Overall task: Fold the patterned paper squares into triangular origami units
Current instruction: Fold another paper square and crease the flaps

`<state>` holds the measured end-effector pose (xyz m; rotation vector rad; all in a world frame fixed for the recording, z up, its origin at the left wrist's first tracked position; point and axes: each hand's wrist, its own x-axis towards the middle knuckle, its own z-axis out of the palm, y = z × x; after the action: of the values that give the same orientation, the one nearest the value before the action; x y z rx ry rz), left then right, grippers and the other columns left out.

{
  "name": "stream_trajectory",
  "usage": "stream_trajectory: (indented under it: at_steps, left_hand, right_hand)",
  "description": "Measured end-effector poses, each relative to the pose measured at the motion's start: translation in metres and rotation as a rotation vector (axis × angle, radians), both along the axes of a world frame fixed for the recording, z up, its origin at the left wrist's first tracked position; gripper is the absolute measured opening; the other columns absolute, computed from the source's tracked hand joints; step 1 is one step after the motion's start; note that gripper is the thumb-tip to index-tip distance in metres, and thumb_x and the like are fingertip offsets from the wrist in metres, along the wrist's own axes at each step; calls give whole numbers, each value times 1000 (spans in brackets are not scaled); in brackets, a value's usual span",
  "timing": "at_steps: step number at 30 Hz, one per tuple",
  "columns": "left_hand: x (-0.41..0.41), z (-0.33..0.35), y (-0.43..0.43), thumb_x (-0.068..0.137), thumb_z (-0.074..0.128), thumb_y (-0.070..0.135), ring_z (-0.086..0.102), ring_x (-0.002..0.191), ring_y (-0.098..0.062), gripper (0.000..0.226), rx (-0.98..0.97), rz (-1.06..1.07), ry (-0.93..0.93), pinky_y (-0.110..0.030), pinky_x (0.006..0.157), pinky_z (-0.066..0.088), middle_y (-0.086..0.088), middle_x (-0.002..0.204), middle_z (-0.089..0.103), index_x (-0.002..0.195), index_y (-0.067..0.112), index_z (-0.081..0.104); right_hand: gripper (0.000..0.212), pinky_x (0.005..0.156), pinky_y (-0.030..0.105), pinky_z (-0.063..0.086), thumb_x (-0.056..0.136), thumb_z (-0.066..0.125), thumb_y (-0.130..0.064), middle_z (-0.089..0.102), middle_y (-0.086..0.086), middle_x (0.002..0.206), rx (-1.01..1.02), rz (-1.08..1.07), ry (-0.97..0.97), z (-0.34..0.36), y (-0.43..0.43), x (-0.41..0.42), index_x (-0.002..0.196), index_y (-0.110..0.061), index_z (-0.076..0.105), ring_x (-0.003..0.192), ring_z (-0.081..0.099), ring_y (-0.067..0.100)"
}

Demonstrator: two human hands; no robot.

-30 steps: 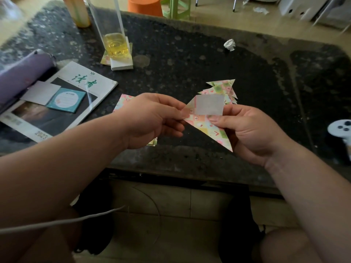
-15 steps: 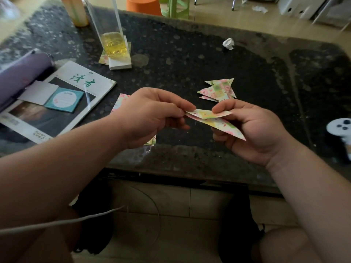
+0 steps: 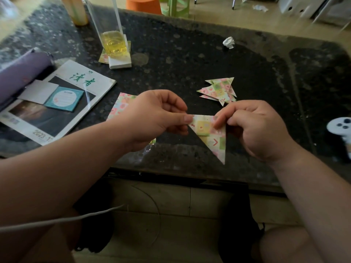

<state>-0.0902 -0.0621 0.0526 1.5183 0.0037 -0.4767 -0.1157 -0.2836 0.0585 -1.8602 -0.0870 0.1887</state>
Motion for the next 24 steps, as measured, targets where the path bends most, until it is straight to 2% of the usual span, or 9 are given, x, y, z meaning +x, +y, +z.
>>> stream_trajectory:
  at_steps: [3, 7, 10, 12, 16, 18, 20, 24]
  left_hand:
    - [1, -2, -1, 82, 74, -7, 71, 73, -24, 23, -58, 54, 92, -33, 67, 62, -11, 78, 71, 101, 2, 63]
    - [-3, -7, -7, 82, 74, 1, 71, 73, -17, 14, -123, 45, 258, -26, 63, 59, -10, 84, 74, 94, 4, 69]
    - [-7, -11, -11, 75, 75, 11, 73, 75, -18, 16, -162, -10, 336, -27, 67, 61, -15, 85, 75, 86, 2, 69]
    - [-8, -12, -12, 81, 73, 11, 73, 77, -19, 13, -163, -8, 351, -27, 67, 60, -16, 87, 75, 88, -1, 69]
    - [-6, -12, -9, 88, 70, 14, 74, 85, -22, 12, -30, -75, 232, -32, 80, 60, -14, 91, 77, 84, 5, 77]
    - [-6, -11, -8, 90, 70, 15, 73, 82, -19, 13, 34, -129, 151, -31, 80, 58, -13, 90, 77, 86, 8, 80]
    - [-8, -11, -9, 94, 68, 15, 70, 78, -16, 15, 75, -165, 96, -28, 76, 56, -12, 88, 77, 92, 8, 80]
    - [-10, -11, -10, 97, 65, 17, 70, 78, -14, 17, 116, -211, 26, -28, 76, 55, -10, 87, 77, 95, 9, 80]
  right_hand:
    - [41, 74, 45, 60, 90, 52, 3, 76, 8, 81, -126, 16, -102, 1, 1, -3, 68, -18, 78, 83, 70, 29]
    - [26, 69, 59, 58, 82, 54, -17, 76, 7, 79, -215, 49, -151, -3, 3, -3, 71, -22, 78, 79, 71, 34]
    - [25, 65, 59, 57, 81, 54, -19, 75, 6, 77, -266, 74, -157, -2, 3, -4, 71, -22, 77, 77, 71, 33]
    - [25, 67, 57, 58, 81, 54, -20, 76, 3, 79, -274, 88, -146, 0, 3, -3, 72, -21, 77, 77, 72, 27]
    - [19, 65, 48, 59, 86, 64, -25, 73, 4, 75, -302, 143, -126, 2, -1, -1, 73, -15, 75, 74, 70, 20]
    - [17, 61, 40, 59, 92, 73, -23, 70, 6, 75, -284, 97, -126, 0, -1, 1, 78, -13, 69, 71, 68, 18]
    - [9, 65, 33, 59, 92, 74, -19, 73, 1, 79, -259, 57, -59, -1, 2, 2, 85, -18, 68, 74, 70, 10]
    - [11, 75, 36, 62, 95, 70, -20, 76, -6, 84, -295, 128, 59, 1, 4, 3, 85, -23, 75, 83, 73, 9]
